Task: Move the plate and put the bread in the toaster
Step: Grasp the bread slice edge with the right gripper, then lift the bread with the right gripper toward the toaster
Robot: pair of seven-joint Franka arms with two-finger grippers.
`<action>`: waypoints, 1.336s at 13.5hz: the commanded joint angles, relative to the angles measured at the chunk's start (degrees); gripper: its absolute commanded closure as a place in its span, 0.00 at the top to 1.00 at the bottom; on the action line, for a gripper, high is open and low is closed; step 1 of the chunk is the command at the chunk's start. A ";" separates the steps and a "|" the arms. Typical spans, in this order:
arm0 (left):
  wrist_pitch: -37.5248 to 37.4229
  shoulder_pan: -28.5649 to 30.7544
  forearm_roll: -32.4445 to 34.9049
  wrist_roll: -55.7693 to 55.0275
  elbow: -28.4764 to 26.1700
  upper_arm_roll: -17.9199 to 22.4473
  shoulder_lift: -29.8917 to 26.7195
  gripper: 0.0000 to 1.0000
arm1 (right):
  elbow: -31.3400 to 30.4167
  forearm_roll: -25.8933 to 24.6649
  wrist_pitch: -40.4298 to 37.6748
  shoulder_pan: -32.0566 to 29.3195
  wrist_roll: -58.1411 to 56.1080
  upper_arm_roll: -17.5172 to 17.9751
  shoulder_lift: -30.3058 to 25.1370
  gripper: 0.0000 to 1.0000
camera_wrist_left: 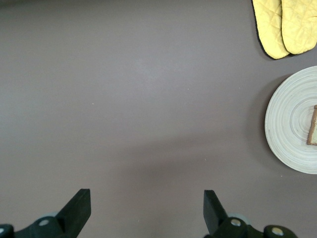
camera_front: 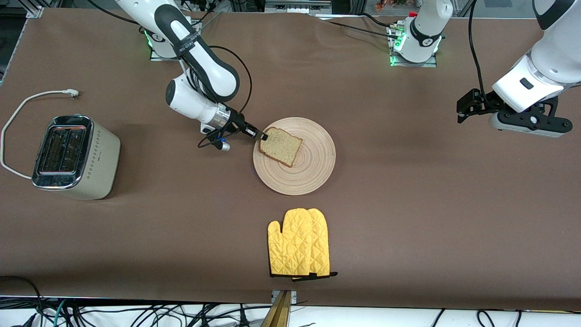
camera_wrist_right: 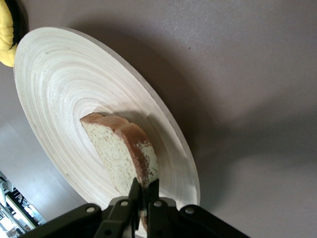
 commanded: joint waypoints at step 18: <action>-1.59 -0.25 1.37 1.07 1.69 0.11 0.88 1.00 | 42.95 -71.21 -71.40 -0.38 -1.08 -34.68 -0.61 0.00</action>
